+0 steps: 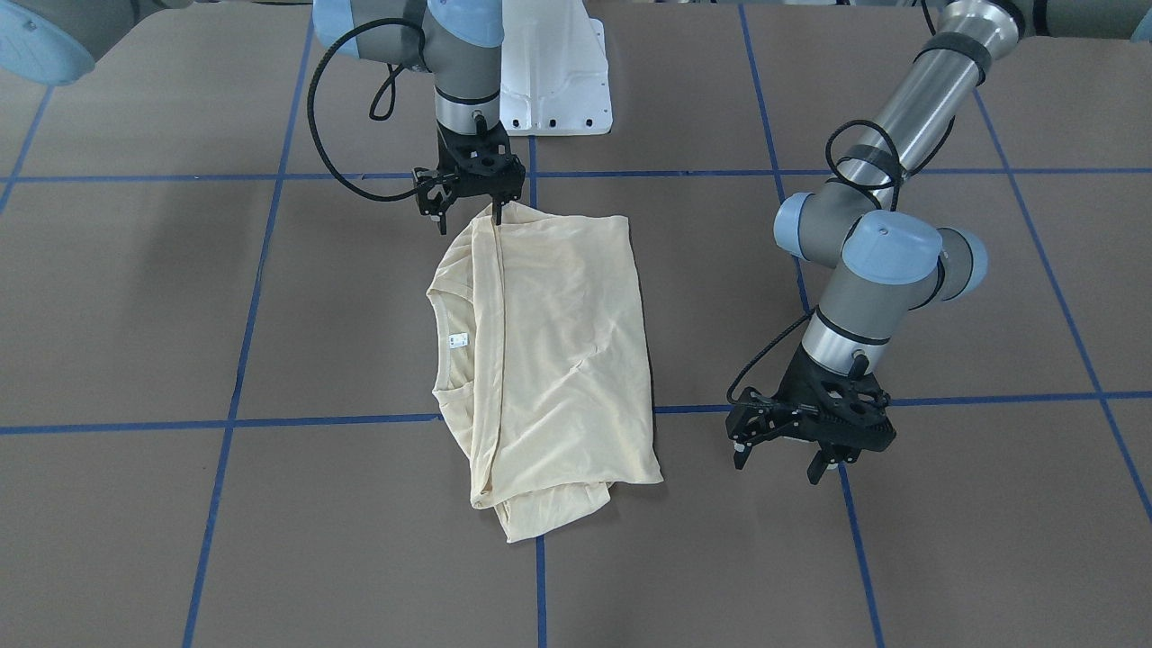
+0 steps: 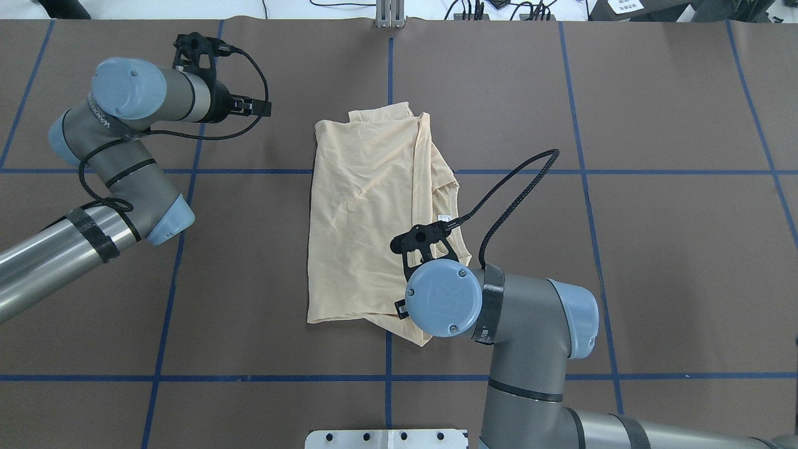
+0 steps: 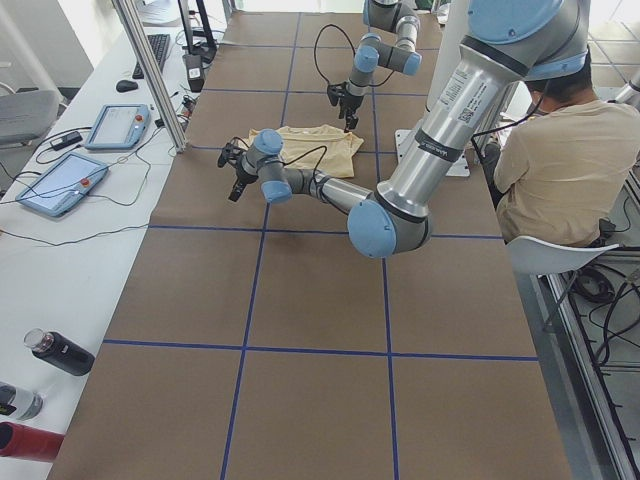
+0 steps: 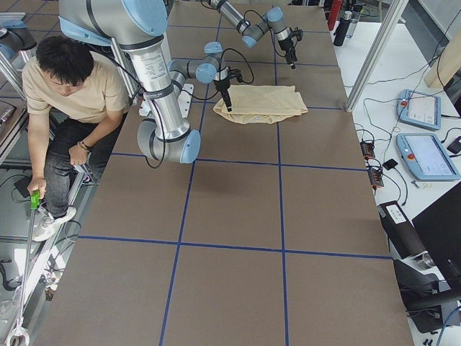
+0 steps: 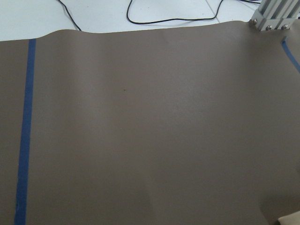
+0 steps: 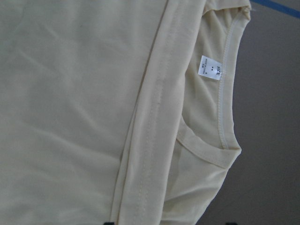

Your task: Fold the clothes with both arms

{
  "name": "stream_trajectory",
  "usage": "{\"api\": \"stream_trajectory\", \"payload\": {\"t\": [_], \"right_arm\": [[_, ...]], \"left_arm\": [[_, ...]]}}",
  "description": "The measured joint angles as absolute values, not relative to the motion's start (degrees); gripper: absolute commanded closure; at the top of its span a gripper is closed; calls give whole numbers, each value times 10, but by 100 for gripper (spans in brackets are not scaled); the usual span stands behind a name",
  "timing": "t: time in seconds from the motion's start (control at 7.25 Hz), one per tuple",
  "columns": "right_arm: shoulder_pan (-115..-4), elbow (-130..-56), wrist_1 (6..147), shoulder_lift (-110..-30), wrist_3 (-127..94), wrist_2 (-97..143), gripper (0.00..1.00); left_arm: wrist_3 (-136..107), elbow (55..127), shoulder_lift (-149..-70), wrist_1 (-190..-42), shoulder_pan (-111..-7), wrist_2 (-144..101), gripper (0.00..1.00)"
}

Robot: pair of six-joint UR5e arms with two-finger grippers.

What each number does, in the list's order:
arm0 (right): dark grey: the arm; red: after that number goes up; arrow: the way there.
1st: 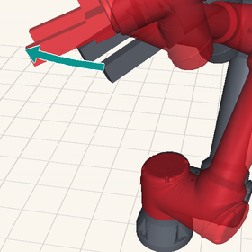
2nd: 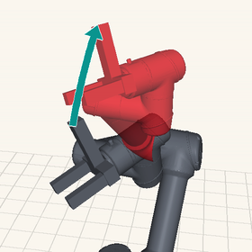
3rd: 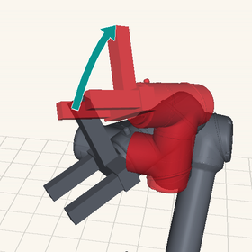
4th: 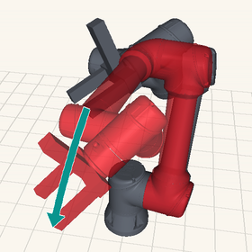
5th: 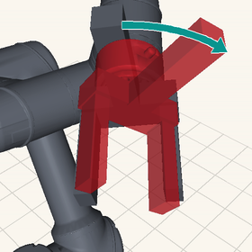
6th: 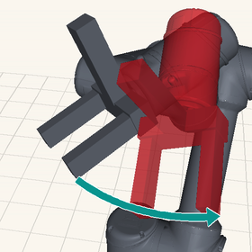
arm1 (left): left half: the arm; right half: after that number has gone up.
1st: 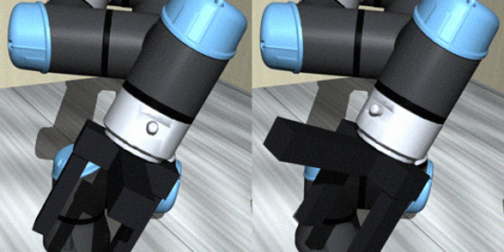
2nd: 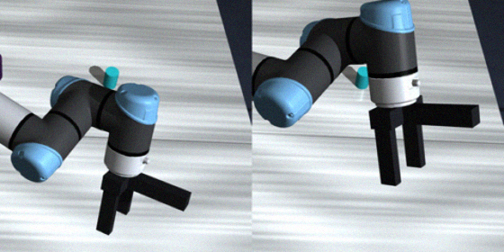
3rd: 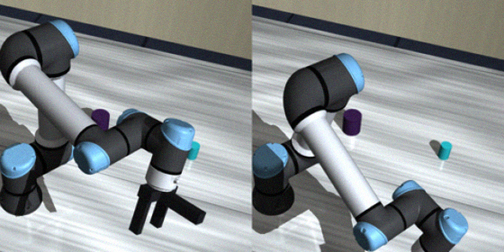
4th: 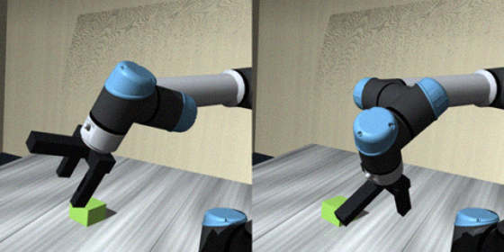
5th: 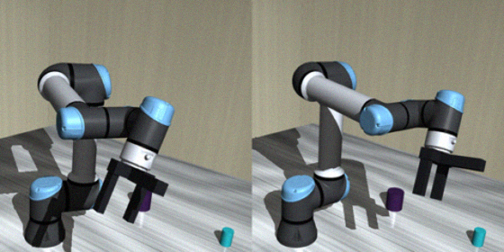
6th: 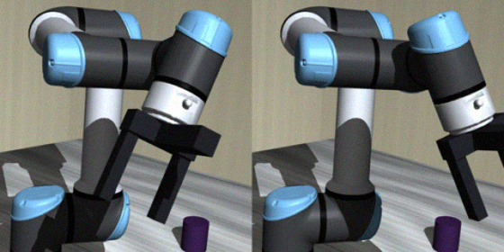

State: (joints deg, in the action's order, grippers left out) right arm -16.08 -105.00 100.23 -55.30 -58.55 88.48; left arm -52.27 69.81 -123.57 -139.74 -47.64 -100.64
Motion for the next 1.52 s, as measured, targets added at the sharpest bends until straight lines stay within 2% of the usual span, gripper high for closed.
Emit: {"api": "stream_trajectory", "payload": {"t": [0.14,0.55,0.69,1.1,1.24,1.38,1.52], "right_arm": [[-159,-1047,1009,-547,-572,891,29],[-157,-995,1010,-505,-555,895,34],[-156,-990,1010,-503,-550,895,42],[-155,-987,1012,-509,-544,896,74],[-154,-987,1012,-510,-543,896,94],[-153,-987,1013,-511,-543,896,100],[-153,-989,1013,-511,-543,896,100]], "left_arm": [[-526,698,-1236,-1397,-476,-1006,0],[-528,698,-1235,-1397,-476,-1006,0],[-528,698,-1235,-1397,-476,-1006,0],[-528,698,-1236,-1397,-476,-1005,0],[-528,698,-1236,-1397,-475,-1005,0],[-528,698,-1236,-1397,-475,-1005,0],[-528,698,-1236,-1397,-475,-1005,0]]}}
